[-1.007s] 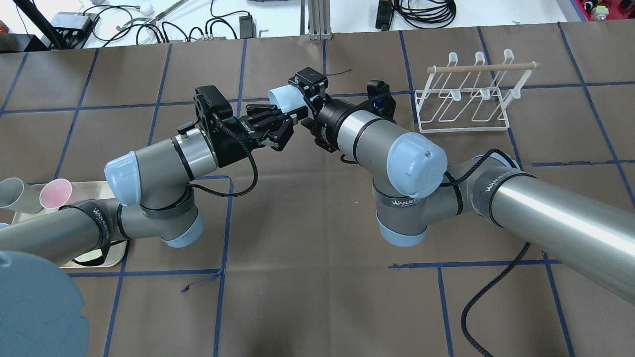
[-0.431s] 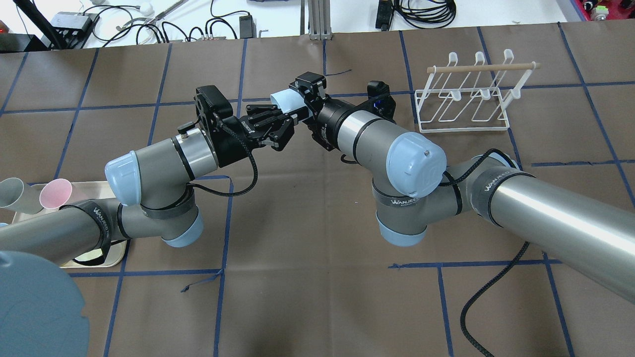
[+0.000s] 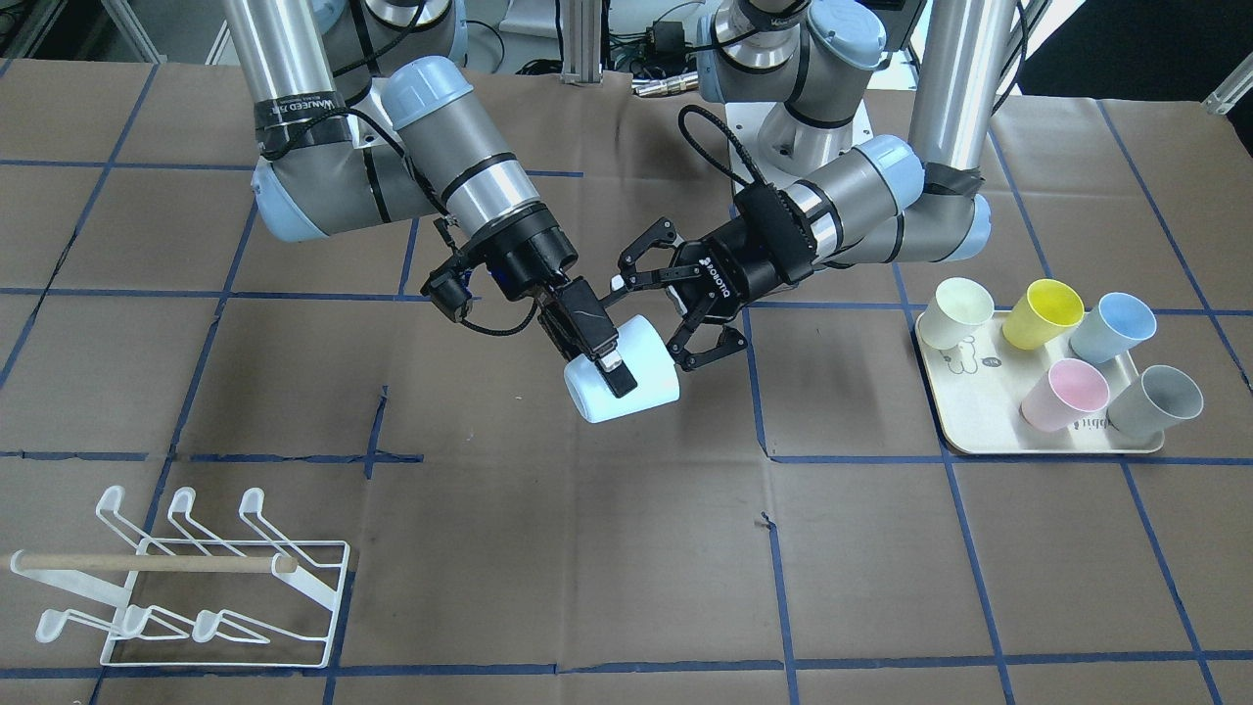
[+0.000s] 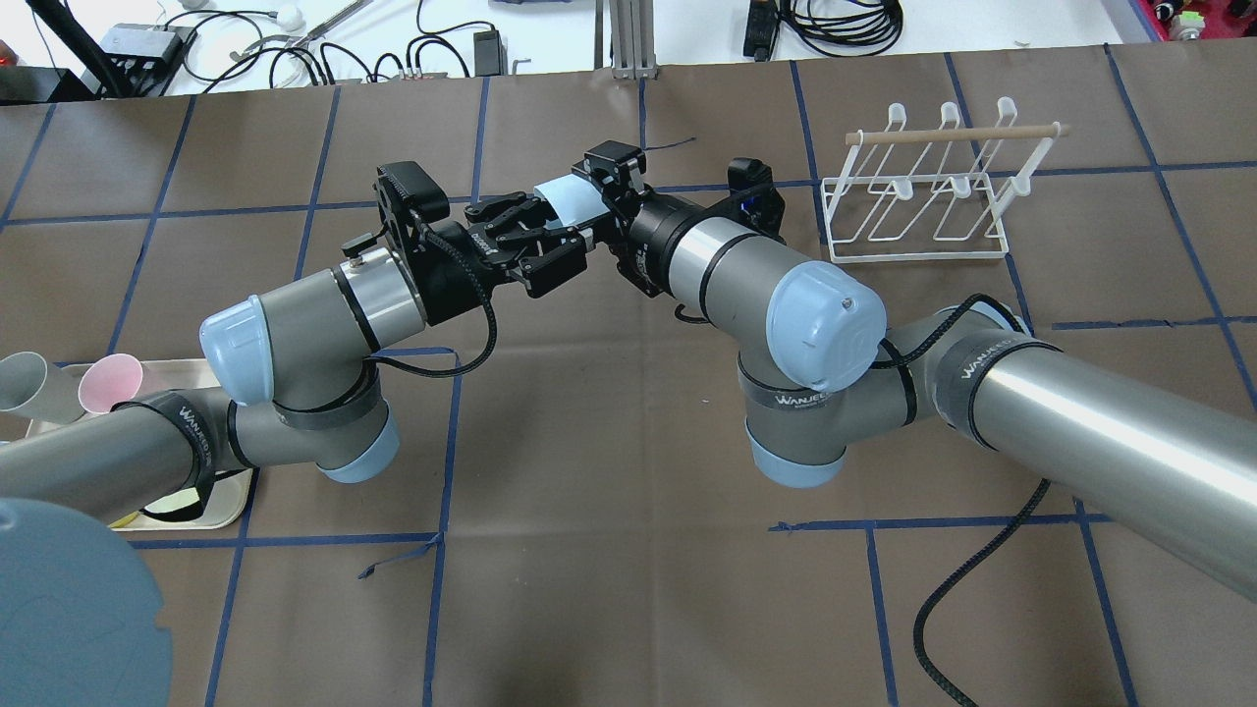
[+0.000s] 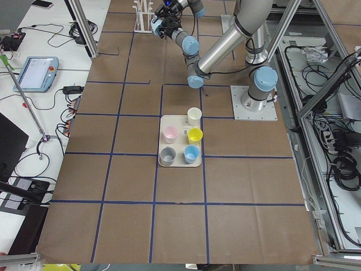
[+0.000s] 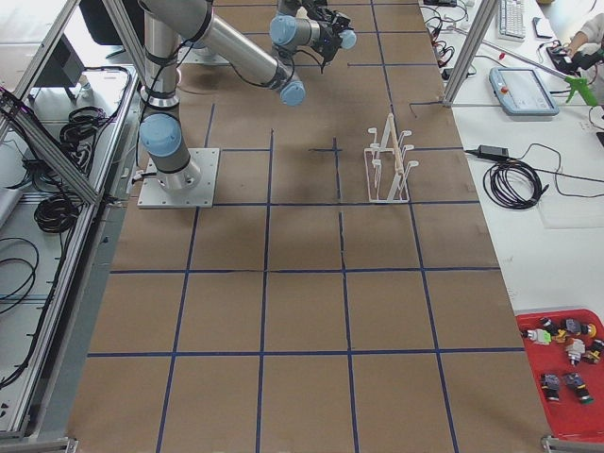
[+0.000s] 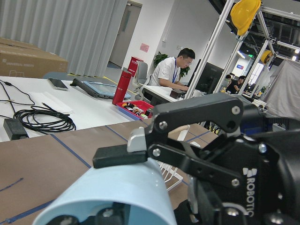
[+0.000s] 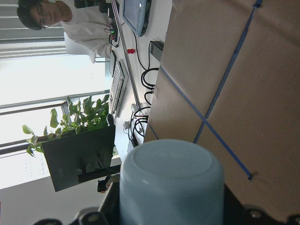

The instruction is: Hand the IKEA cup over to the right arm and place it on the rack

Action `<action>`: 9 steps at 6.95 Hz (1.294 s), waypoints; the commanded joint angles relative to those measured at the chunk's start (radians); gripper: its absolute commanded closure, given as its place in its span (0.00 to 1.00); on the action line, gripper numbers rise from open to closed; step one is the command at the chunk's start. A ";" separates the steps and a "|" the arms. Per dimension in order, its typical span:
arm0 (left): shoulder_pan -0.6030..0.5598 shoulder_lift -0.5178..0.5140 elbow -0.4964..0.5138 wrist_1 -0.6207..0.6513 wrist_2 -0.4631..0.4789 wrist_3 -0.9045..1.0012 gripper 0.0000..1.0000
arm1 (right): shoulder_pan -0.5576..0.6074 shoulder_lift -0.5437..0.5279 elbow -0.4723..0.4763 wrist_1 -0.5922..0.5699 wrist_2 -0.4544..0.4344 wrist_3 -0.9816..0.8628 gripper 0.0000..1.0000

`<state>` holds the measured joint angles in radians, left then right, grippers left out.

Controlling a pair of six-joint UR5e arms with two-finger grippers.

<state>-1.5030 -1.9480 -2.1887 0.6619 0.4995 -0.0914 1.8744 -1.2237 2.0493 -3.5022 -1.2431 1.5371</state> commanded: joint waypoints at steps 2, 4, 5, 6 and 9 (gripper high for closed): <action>0.114 0.012 -0.034 0.002 -0.009 -0.008 0.01 | 0.000 -0.002 0.000 0.003 0.004 -0.006 0.58; 0.199 0.047 -0.117 0.001 -0.007 -0.007 0.01 | -0.011 -0.003 0.006 0.008 0.013 -0.012 0.58; 0.225 0.050 -0.129 0.001 -0.015 -0.008 0.01 | -0.023 -0.004 0.009 0.008 0.017 -0.012 0.58; 0.256 0.049 -0.128 -0.001 -0.015 -0.008 0.01 | -0.027 -0.004 0.008 0.009 0.020 -0.012 0.58; 0.276 0.053 -0.088 -0.130 0.092 -0.008 0.01 | -0.092 -0.025 0.008 0.009 0.021 -0.066 0.58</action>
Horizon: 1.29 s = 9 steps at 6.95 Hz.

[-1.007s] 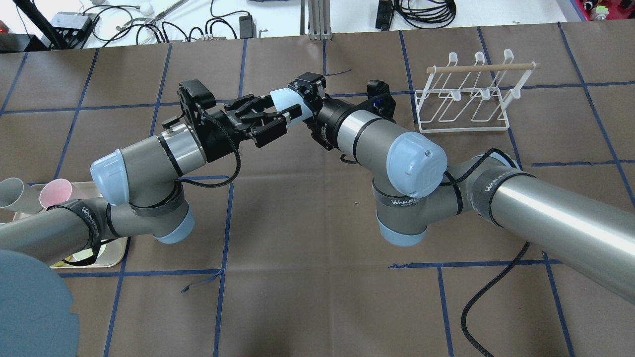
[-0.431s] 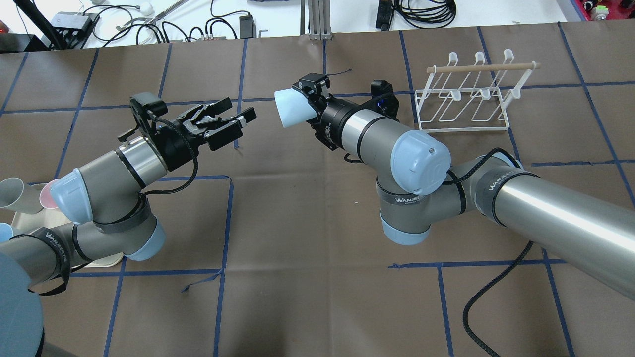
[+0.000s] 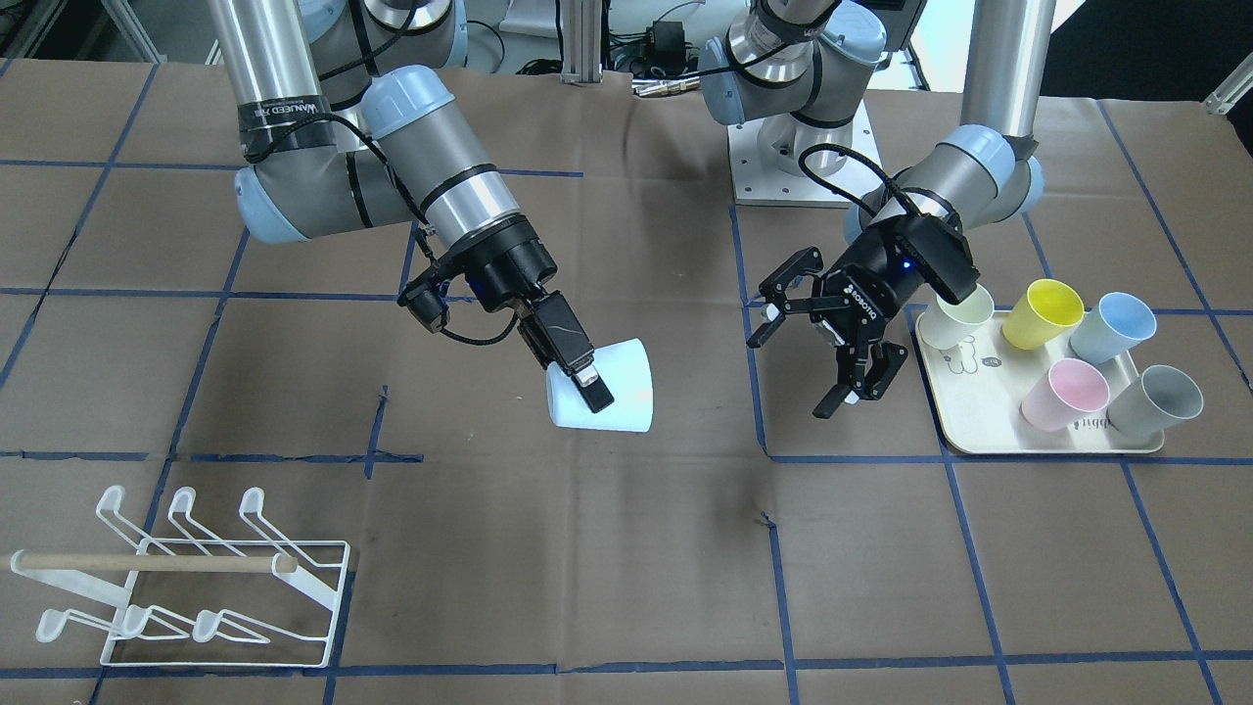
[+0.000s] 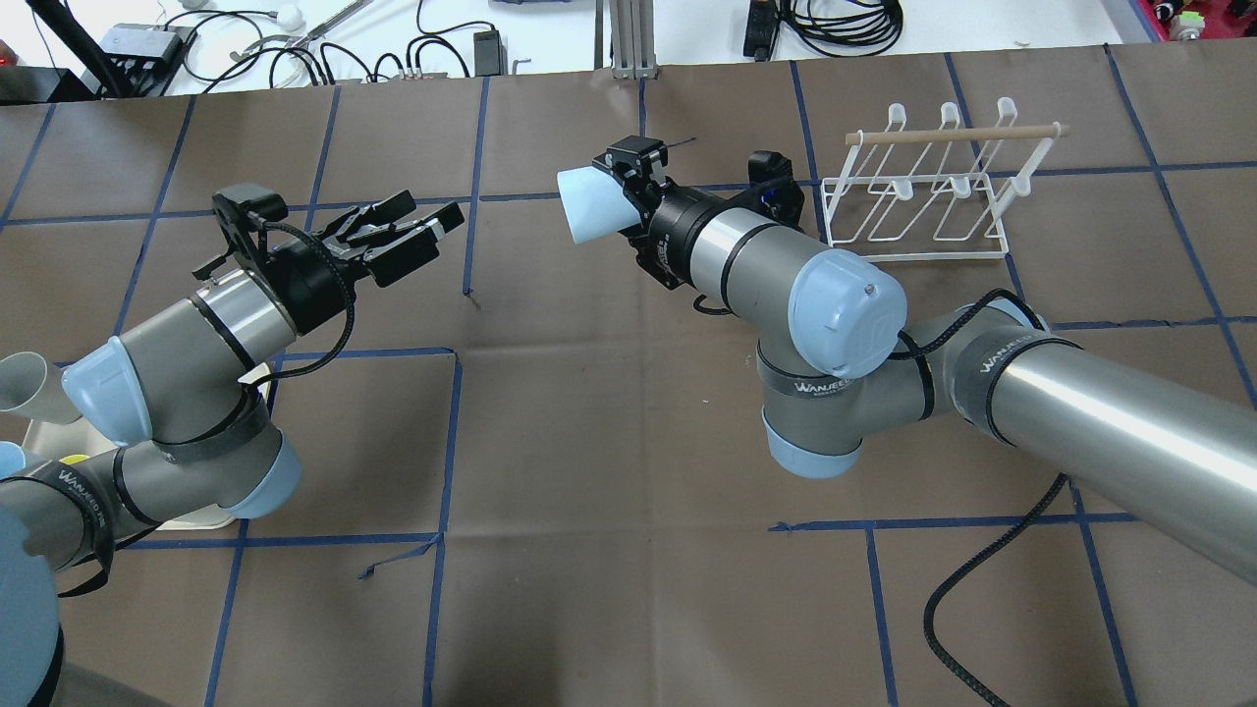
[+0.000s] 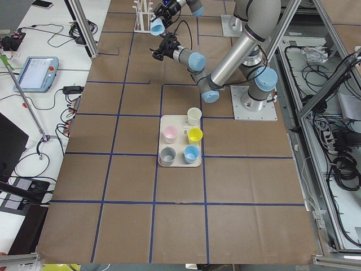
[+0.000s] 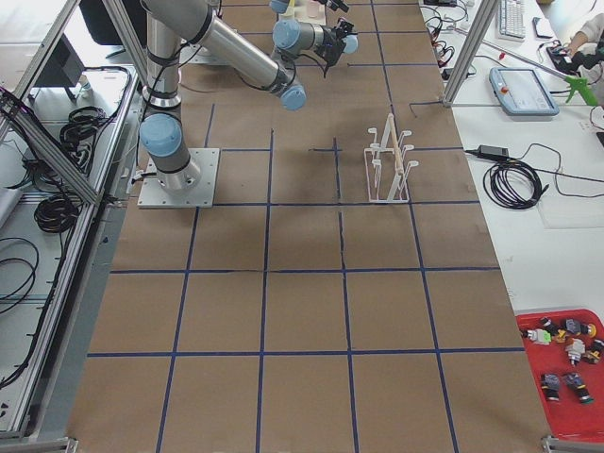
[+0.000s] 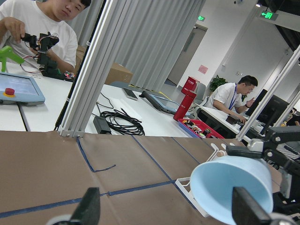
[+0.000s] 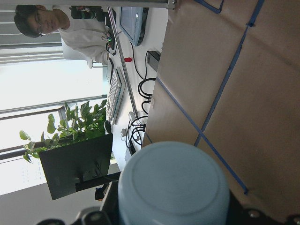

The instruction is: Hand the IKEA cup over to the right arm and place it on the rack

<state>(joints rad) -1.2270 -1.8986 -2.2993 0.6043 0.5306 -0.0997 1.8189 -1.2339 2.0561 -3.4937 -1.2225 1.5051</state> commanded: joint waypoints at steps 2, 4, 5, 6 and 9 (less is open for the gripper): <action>-0.022 0.057 0.116 -0.336 0.177 0.000 0.01 | -0.133 -0.055 0.004 0.005 -0.012 -0.218 0.58; -0.106 0.133 0.207 -0.681 0.440 0.000 0.01 | -0.212 -0.067 0.007 0.002 -0.014 -0.675 0.59; -0.162 0.166 0.278 -0.894 0.603 -0.003 0.01 | -0.234 -0.068 0.006 -0.005 -0.012 -0.845 0.59; -0.217 0.182 0.388 -1.146 0.720 -0.011 0.01 | -0.262 -0.070 0.000 -0.011 -0.014 -0.958 0.62; -0.330 0.199 0.751 -1.897 0.955 -0.080 0.00 | -0.383 -0.081 -0.007 -0.001 -0.015 -1.265 0.66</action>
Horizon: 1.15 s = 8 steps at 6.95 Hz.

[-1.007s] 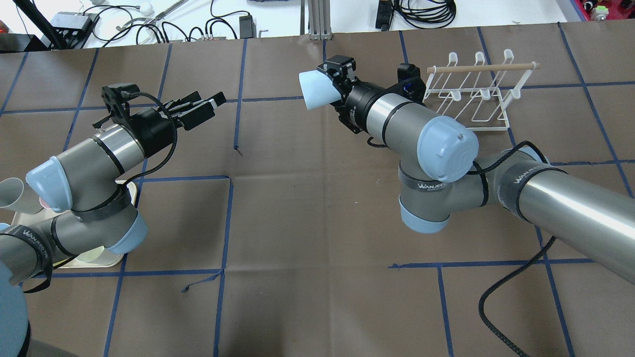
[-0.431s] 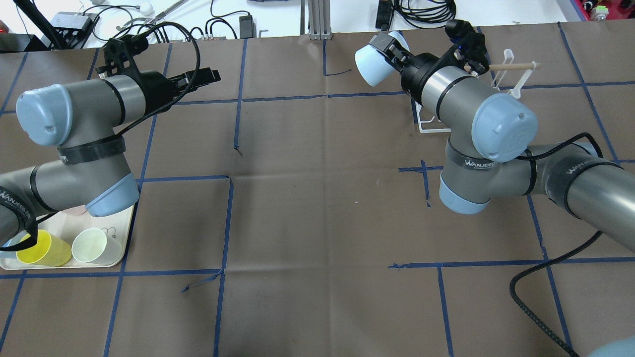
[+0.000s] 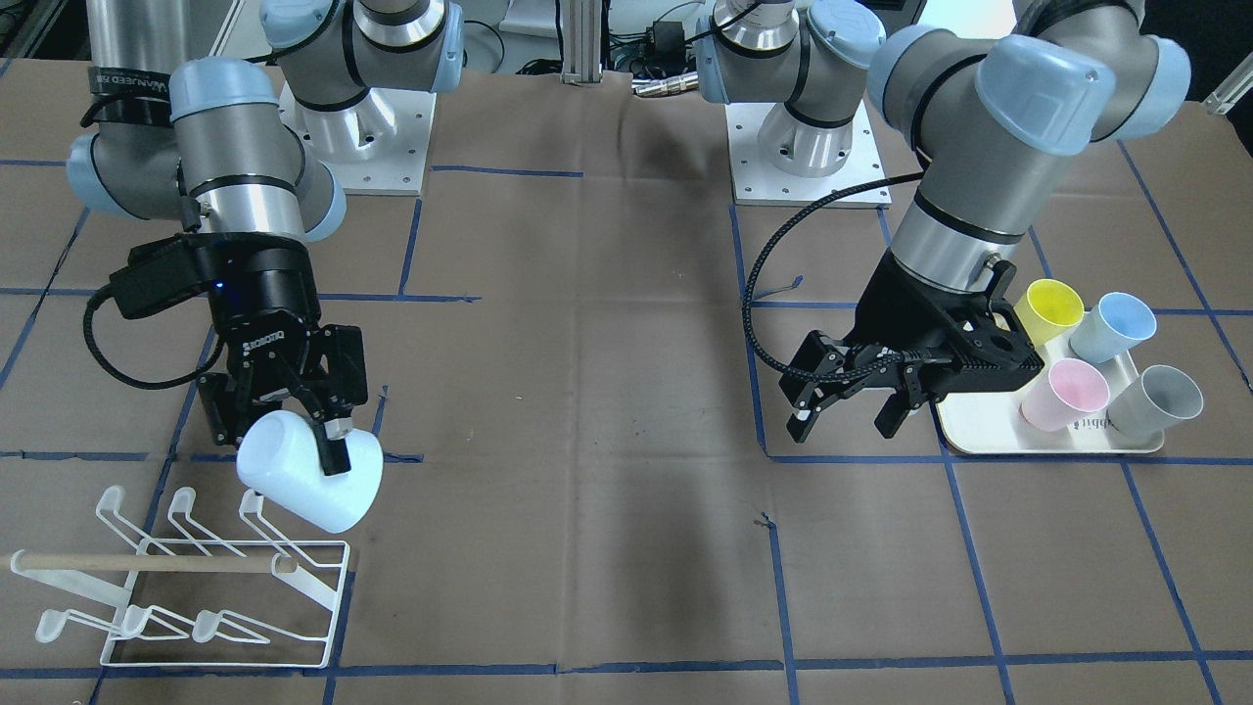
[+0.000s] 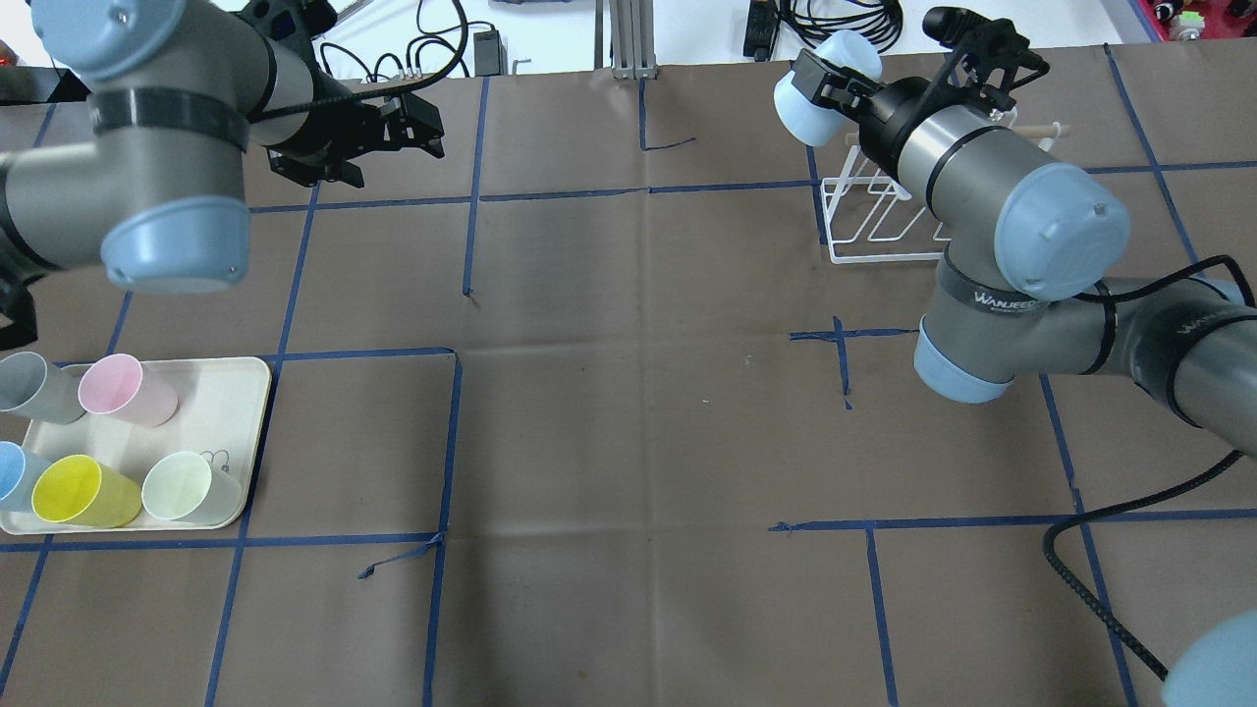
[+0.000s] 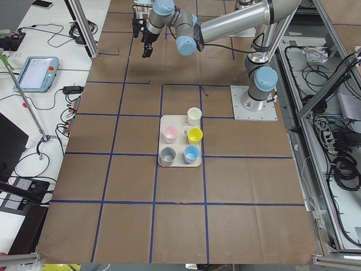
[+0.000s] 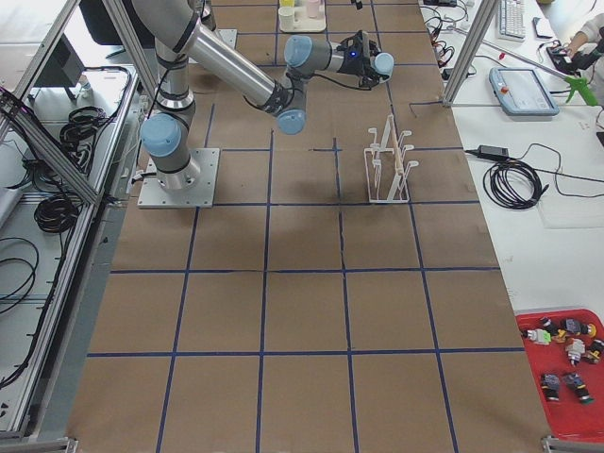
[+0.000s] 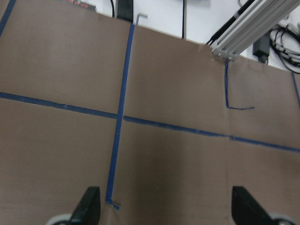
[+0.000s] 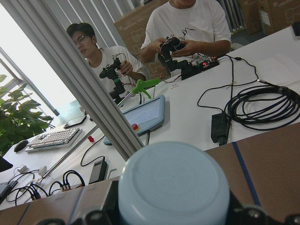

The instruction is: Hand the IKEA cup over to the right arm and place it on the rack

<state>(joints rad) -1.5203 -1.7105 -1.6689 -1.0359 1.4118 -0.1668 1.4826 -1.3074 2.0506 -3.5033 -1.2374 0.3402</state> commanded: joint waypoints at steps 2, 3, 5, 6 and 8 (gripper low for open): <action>-0.037 0.083 0.133 -0.479 0.128 0.015 0.00 | -0.079 0.005 -0.027 0.001 -0.002 -0.176 0.66; -0.035 0.116 0.124 -0.521 0.136 0.067 0.00 | -0.077 0.025 -0.044 0.003 -0.040 -0.234 0.66; -0.034 0.146 0.121 -0.539 0.136 0.076 0.00 | -0.079 0.086 -0.111 0.010 -0.045 -0.293 0.65; -0.031 0.149 0.120 -0.543 0.136 0.105 0.00 | -0.079 0.139 -0.162 0.012 -0.045 -0.326 0.62; -0.026 0.156 0.091 -0.538 0.139 0.116 0.00 | -0.085 0.203 -0.210 0.013 -0.045 -0.406 0.62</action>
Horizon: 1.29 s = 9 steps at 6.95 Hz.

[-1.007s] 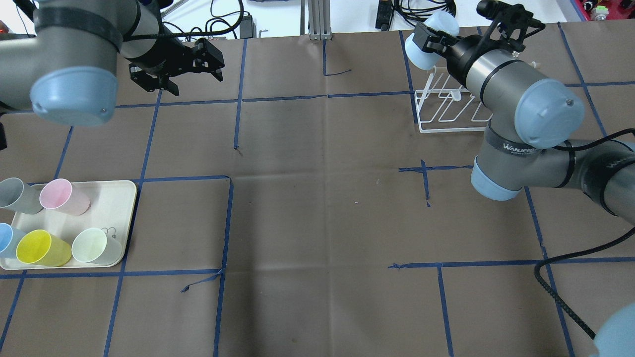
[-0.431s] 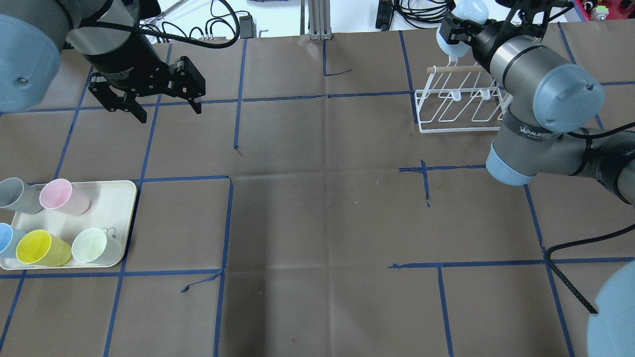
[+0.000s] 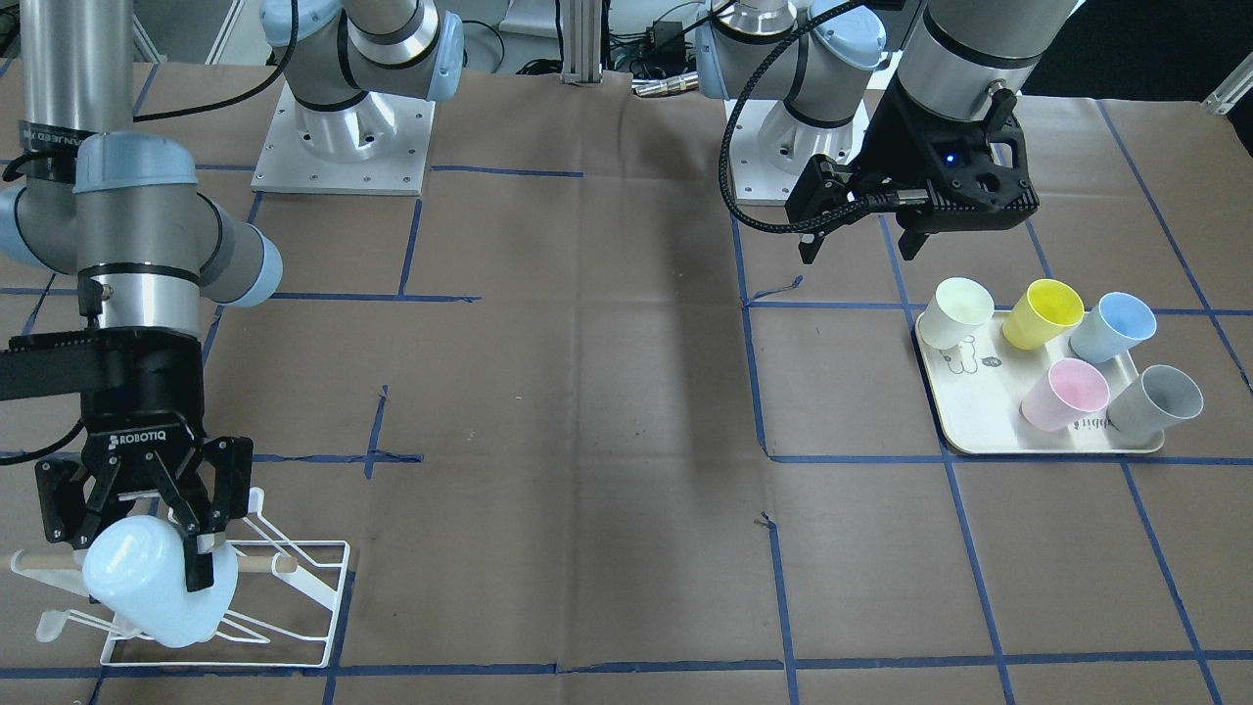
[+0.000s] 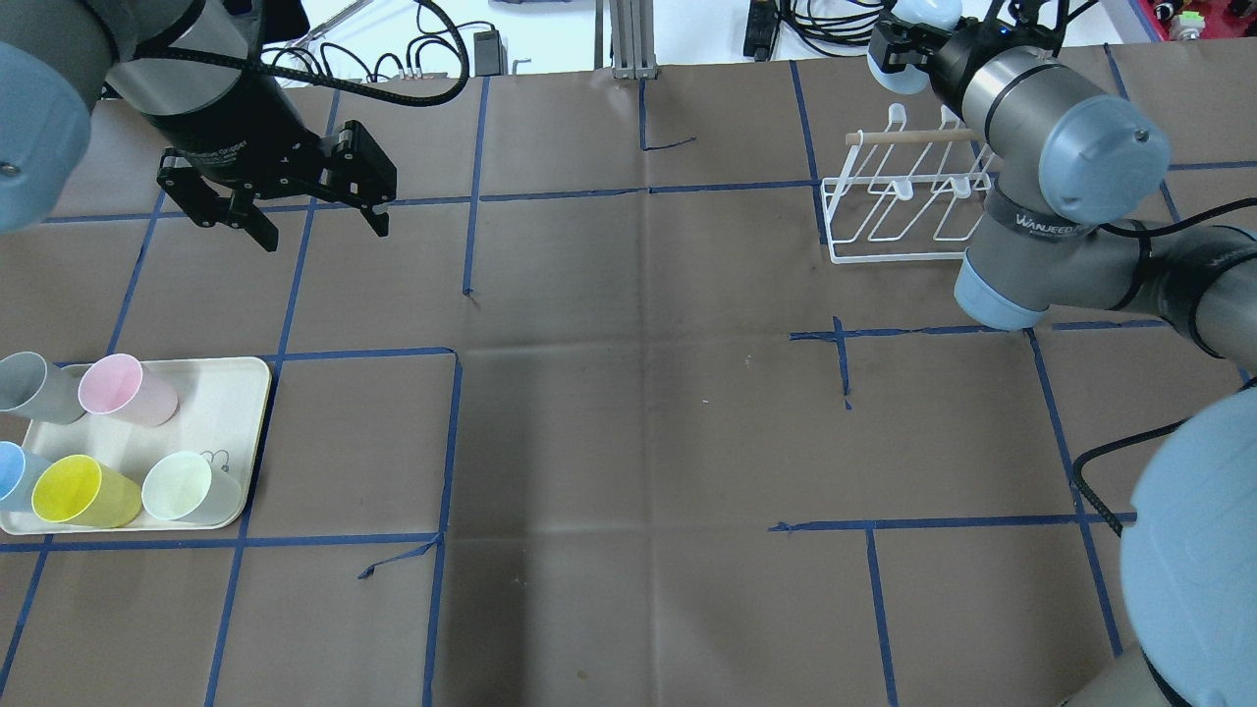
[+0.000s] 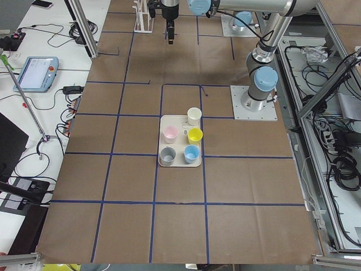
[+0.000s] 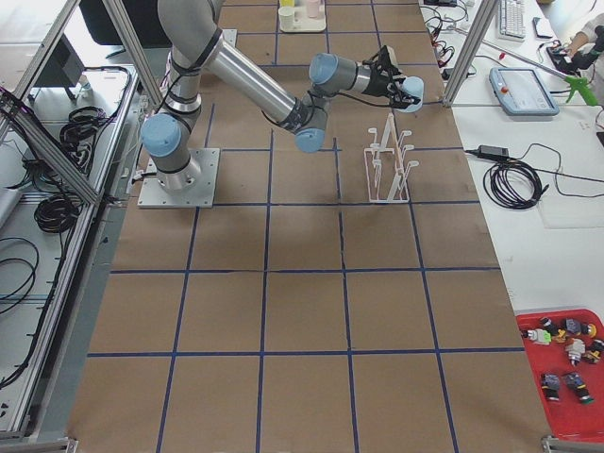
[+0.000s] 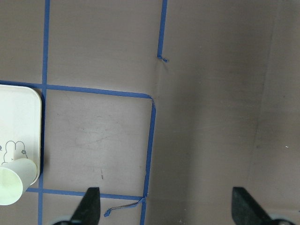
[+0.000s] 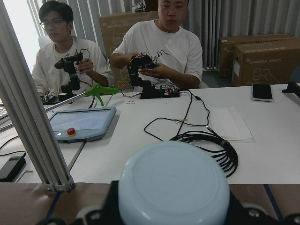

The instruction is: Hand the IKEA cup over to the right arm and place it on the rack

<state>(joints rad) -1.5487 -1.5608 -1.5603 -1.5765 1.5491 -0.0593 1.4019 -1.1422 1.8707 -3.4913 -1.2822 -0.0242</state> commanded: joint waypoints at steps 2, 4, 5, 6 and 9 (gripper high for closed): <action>0.006 0.018 -0.036 0.003 0.002 0.009 0.00 | -0.011 0.091 -0.057 0.002 0.001 -0.059 0.62; 0.006 0.018 -0.038 0.001 0.002 0.009 0.00 | -0.011 0.119 -0.054 0.009 0.001 -0.065 0.62; 0.006 0.018 -0.038 0.000 0.002 0.009 0.00 | -0.011 0.121 -0.051 0.041 0.003 -0.065 0.62; 0.006 0.018 -0.038 0.000 0.003 0.009 0.00 | -0.011 0.121 -0.051 0.047 0.003 -0.065 0.62; 0.007 0.019 -0.050 -0.002 0.003 0.018 0.00 | -0.014 0.121 -0.033 0.049 0.003 -0.079 0.62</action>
<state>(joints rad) -1.5421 -1.5426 -1.6023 -1.5780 1.5513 -0.0483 1.3897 -1.0214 1.8285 -3.4440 -1.2801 -0.0989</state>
